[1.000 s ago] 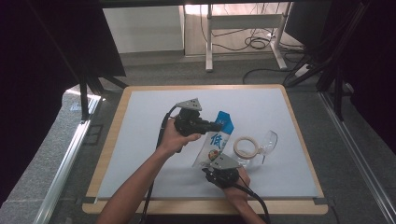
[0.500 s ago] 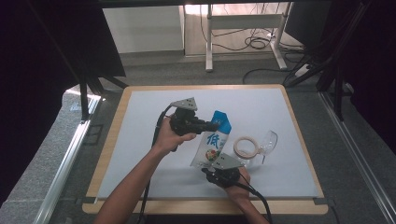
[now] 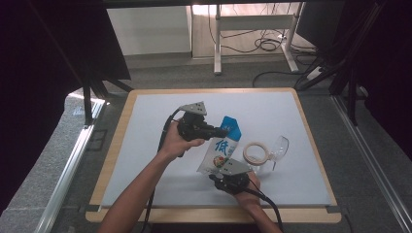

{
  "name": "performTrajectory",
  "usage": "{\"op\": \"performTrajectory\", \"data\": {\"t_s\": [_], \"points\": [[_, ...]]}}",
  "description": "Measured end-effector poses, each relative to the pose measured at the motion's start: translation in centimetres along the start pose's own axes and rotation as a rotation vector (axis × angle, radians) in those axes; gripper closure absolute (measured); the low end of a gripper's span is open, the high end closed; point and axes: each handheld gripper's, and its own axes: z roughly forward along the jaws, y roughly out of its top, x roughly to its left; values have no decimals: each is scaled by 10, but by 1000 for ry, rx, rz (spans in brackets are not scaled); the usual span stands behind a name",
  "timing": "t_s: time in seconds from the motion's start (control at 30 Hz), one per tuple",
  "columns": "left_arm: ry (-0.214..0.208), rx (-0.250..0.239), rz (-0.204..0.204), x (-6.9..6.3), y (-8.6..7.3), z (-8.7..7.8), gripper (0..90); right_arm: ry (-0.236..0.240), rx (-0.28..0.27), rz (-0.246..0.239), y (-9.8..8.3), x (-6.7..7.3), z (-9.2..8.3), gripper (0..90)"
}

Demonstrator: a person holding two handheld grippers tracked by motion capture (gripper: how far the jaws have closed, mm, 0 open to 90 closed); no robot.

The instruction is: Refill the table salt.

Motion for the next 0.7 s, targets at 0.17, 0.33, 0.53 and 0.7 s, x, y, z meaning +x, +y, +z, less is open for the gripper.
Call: {"op": "performTrajectory", "data": {"t_s": [0.17,0.33,0.53,0.7], "points": [[3,6,-10,1,1,7,900,-34,31,26,3,4,0,584],[10,28,-18,2,6,15,900,-68,34,50,3,6,1,593],[18,59,-31,2,13,26,900,-87,16,71,4,10,1,593],[30,83,-35,-1,18,33,900,-89,2,81,4,10,0,594]]}}
